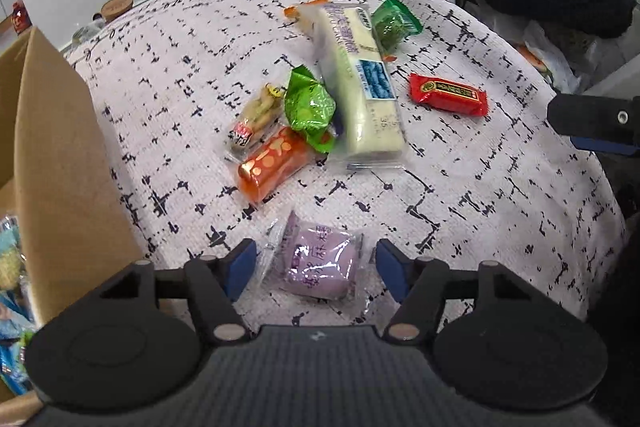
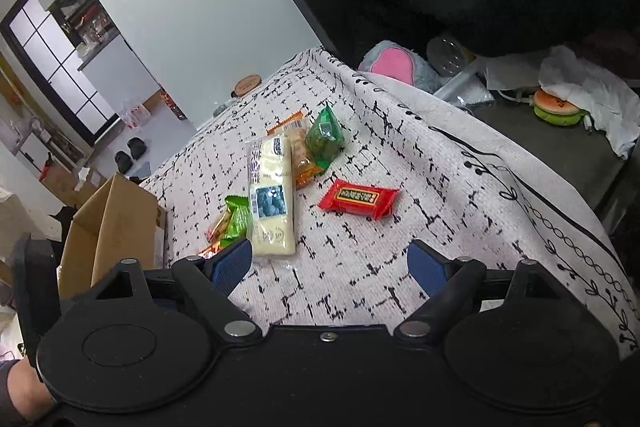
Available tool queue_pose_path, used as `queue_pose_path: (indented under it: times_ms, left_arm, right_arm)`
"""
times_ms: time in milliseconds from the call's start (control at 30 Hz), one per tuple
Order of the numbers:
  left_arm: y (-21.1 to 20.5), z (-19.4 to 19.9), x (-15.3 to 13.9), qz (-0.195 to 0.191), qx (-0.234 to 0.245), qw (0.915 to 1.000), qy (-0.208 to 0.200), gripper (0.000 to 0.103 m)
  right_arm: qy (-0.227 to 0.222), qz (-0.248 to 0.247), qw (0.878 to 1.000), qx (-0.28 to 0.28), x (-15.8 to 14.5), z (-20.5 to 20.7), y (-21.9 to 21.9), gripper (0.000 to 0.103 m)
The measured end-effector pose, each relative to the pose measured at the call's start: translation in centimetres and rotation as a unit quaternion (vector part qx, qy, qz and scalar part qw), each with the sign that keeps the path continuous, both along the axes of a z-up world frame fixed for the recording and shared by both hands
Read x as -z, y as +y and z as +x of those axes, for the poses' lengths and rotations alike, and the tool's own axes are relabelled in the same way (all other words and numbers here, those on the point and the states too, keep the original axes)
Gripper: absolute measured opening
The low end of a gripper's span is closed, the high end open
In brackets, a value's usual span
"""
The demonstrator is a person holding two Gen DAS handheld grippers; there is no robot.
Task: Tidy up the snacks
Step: 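Close the left tool on the purple packet while the right tool grasps the red packet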
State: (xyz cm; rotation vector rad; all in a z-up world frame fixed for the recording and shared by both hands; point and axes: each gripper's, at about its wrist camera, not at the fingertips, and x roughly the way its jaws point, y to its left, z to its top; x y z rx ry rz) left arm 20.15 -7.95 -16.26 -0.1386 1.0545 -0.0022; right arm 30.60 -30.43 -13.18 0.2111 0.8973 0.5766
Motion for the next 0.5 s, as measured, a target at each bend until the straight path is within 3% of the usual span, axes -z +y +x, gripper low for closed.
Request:
queue_pose_path:
  times_ms: [100, 333, 500]
  left_arm:
    - [0.3, 0.2, -0.1, -0.004, 0.000, 1.0000, -0.003, 0.042]
    - [1.0, 0.6, -1.2, -0.022, -0.019, 0.9995, -0.008, 0.039]
    - [1.2, 0.6, -2.7, -0.028, -0.021, 0.9988, -0.034, 0.039]
  right_arm:
    - [-0.001, 0.005, 1.000, -0.002, 0.4, 0.5, 0.2, 0.085]
    - [0.007, 0.046, 0.999, 0.002, 0.9, 2.0, 0.5, 0.085]
    - [0.003, 0.057, 0.998, 0.000, 1.1, 2.6, 1.2, 0.085]
